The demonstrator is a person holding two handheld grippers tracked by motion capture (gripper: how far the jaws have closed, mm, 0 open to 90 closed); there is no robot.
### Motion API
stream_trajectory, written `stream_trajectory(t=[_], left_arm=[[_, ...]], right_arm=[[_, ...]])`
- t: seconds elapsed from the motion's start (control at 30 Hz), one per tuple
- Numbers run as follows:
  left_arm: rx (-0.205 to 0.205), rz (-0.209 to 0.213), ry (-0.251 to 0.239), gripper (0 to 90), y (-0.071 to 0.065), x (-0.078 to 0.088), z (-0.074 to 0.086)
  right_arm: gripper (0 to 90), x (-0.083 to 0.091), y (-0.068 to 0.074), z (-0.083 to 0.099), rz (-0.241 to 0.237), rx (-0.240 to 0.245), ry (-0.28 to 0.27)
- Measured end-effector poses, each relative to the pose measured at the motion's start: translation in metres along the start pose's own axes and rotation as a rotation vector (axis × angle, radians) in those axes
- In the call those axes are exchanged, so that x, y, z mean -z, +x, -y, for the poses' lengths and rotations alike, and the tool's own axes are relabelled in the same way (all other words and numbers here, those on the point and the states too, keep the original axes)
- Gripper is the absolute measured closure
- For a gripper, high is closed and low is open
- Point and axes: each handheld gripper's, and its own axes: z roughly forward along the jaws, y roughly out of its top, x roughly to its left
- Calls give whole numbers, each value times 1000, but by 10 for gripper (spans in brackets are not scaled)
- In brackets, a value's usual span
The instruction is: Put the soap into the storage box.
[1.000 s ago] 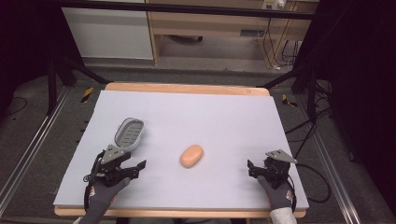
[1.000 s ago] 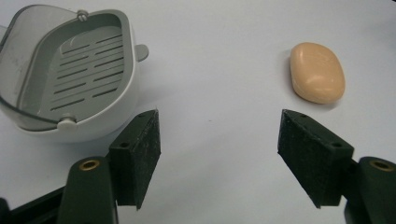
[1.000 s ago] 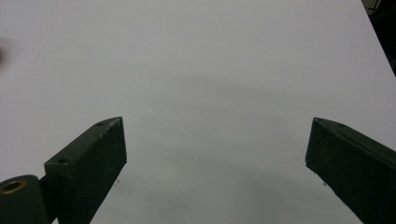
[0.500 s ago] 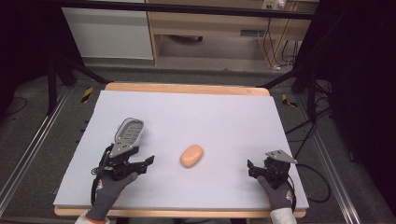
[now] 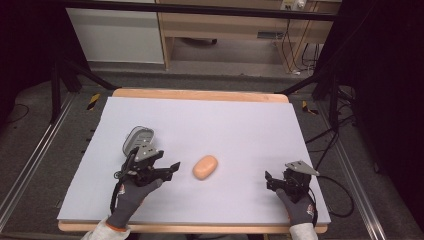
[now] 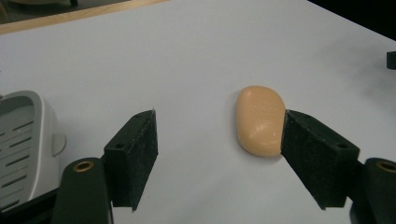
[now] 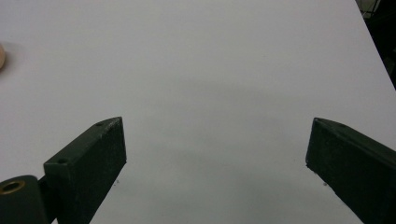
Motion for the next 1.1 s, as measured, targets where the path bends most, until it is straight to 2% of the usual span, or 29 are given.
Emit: stream_trajectory(t=[1.1], left_arm=[[-32,60,84,259,-30,-54,-14]], right_arm=[[53,-2,1,0,-10,0,9]])
